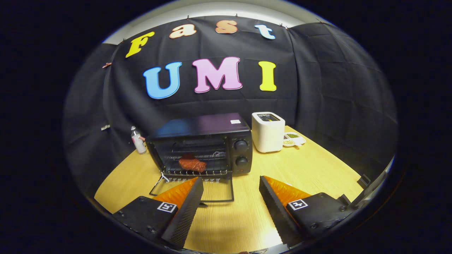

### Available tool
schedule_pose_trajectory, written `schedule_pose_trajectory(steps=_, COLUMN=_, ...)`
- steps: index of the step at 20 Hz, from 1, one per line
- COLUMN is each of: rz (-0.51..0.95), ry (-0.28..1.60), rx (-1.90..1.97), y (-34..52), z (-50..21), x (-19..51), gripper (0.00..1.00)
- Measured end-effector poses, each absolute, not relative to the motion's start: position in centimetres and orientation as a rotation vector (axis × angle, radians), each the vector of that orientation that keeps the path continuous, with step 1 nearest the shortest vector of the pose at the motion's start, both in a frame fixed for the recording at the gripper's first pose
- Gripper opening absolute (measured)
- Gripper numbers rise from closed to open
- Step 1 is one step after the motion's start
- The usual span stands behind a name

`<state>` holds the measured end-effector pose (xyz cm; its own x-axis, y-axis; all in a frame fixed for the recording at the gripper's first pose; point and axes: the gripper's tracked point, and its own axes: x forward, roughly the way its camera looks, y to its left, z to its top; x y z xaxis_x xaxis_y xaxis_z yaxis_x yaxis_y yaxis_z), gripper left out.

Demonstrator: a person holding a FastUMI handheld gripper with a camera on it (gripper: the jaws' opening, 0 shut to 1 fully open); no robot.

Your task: Open the toaster oven, put the food inside, and close the toaster oven door.

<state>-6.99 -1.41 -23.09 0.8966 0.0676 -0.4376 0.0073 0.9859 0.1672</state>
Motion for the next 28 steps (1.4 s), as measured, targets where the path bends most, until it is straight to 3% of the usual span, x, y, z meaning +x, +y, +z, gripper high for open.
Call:
schedule_pose_trajectory(steps=6, rz=0.158, ry=0.612, rx=0.155, y=6.4, z=-28.8, x=-9.2, gripper=0.98)
schedule_pose_trajectory(steps=15, rz=0.125, ry=0.749, rx=0.212, y=10.9, z=-35.6, x=-7.0, gripper=0.99)
schedule_pose_trajectory(steps=28, rz=0.058, ry=0.802, rx=0.149, y=11.0, z=-37.7, x=-4.9, gripper=0.96)
